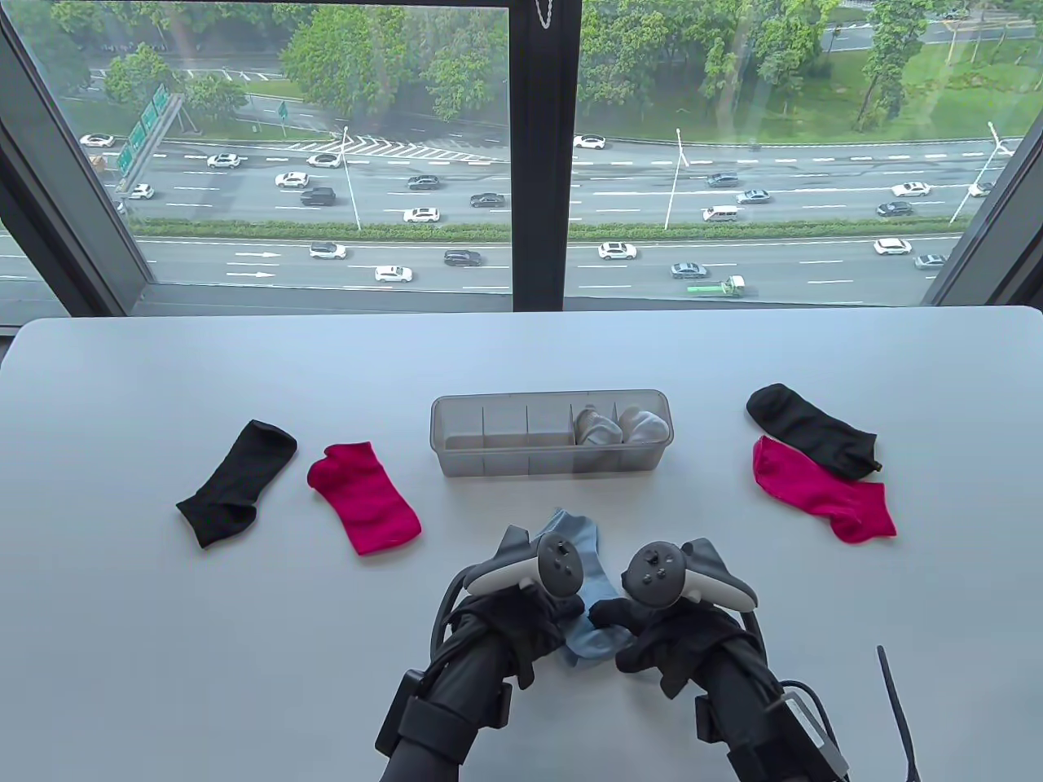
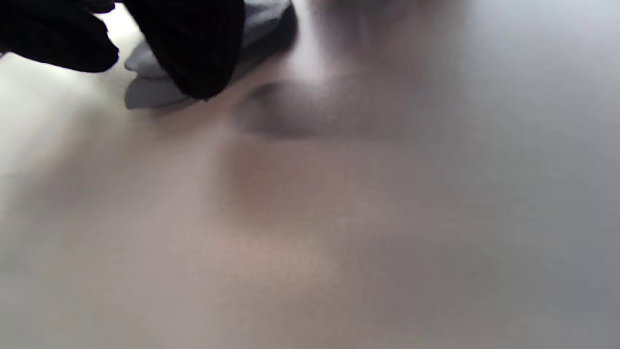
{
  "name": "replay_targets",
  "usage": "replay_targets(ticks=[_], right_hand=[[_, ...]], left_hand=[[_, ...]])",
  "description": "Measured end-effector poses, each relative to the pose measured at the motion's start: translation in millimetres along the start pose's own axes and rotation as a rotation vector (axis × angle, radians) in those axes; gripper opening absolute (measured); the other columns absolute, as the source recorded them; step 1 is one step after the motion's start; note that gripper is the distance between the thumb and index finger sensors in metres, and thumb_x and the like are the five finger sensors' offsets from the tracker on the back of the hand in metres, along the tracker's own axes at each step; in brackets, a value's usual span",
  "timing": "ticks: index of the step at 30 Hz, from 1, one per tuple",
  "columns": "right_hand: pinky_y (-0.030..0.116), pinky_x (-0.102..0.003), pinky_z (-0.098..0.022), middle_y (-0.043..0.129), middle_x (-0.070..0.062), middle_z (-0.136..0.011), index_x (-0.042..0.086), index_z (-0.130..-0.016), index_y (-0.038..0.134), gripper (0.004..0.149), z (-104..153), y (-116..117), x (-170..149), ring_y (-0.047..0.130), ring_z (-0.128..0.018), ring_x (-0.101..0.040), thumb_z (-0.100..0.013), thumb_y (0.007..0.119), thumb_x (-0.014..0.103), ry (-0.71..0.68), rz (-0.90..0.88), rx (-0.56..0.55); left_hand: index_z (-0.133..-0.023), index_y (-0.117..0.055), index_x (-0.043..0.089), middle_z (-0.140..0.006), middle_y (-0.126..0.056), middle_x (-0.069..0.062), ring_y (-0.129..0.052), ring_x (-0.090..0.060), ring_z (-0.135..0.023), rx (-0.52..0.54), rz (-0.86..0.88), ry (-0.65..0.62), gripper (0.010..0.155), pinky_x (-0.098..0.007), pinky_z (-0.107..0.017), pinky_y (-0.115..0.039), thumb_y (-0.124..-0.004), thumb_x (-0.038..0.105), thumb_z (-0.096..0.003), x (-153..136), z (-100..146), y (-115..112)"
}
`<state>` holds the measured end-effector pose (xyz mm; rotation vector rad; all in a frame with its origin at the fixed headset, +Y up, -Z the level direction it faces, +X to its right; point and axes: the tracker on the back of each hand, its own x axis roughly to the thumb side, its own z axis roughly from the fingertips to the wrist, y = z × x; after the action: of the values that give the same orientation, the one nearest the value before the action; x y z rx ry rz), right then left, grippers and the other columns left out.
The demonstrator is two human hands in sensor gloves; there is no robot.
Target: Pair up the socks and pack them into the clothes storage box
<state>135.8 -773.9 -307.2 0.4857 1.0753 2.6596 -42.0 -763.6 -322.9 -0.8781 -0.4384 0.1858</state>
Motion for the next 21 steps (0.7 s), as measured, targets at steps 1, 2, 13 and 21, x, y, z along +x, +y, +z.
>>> replay_targets(ticks=[1,2,13,21], right_hand=[[0.018,-0.067,-0.075,0.004,-0.022,-0.119,0.038,-0.106,0.042,0.061,-2.2,0.5,2.5,0.001,-0.103,-0.050,-0.057,0.078,0.033,0.014,0.023,-0.099],[0.022,-0.068,-0.075,0.012,-0.022,-0.121,0.037,-0.102,0.051,0.051,-4.2,0.8,3.5,0.008,-0.105,-0.051,-0.057,0.077,0.034,0.012,-0.002,-0.197],[0.003,-0.066,-0.070,0.004,-0.021,-0.119,0.025,-0.098,0.063,0.039,-9.5,3.1,-2.4,-0.007,-0.100,-0.048,-0.061,0.059,0.037,-0.049,-0.279,-0.133],[0.004,-0.066,-0.070,-0.008,-0.022,-0.114,0.039,-0.103,0.039,0.060,-11.6,8.5,5.6,-0.009,-0.098,-0.049,-0.056,0.077,0.037,-0.015,-0.092,-0.082]], left_hand=[[-0.114,-0.029,0.023,-0.122,-0.011,-0.005,0.001,-0.043,-0.109,-0.015,0.028,-0.027,0.066,-0.071,-0.070,-0.009,-0.067,0.028,-0.0611,-0.7,-0.4,-0.2],[-0.114,-0.023,0.023,-0.121,-0.009,-0.009,0.001,-0.048,-0.107,-0.022,0.050,-0.051,0.072,-0.072,-0.069,-0.008,-0.070,0.034,-0.0599,0.3,-0.5,-0.7],[-0.103,-0.052,0.016,-0.121,-0.019,-0.016,-0.017,-0.057,-0.109,0.163,-0.131,0.021,0.053,-0.076,-0.070,-0.019,-0.075,0.032,-0.0578,16.2,-1.1,-8.5],[-0.098,-0.064,0.011,-0.122,-0.029,-0.014,-0.024,-0.054,-0.111,0.203,-0.099,0.016,0.041,-0.076,-0.071,-0.022,-0.066,0.026,-0.0602,14.1,-0.5,-7.3]])
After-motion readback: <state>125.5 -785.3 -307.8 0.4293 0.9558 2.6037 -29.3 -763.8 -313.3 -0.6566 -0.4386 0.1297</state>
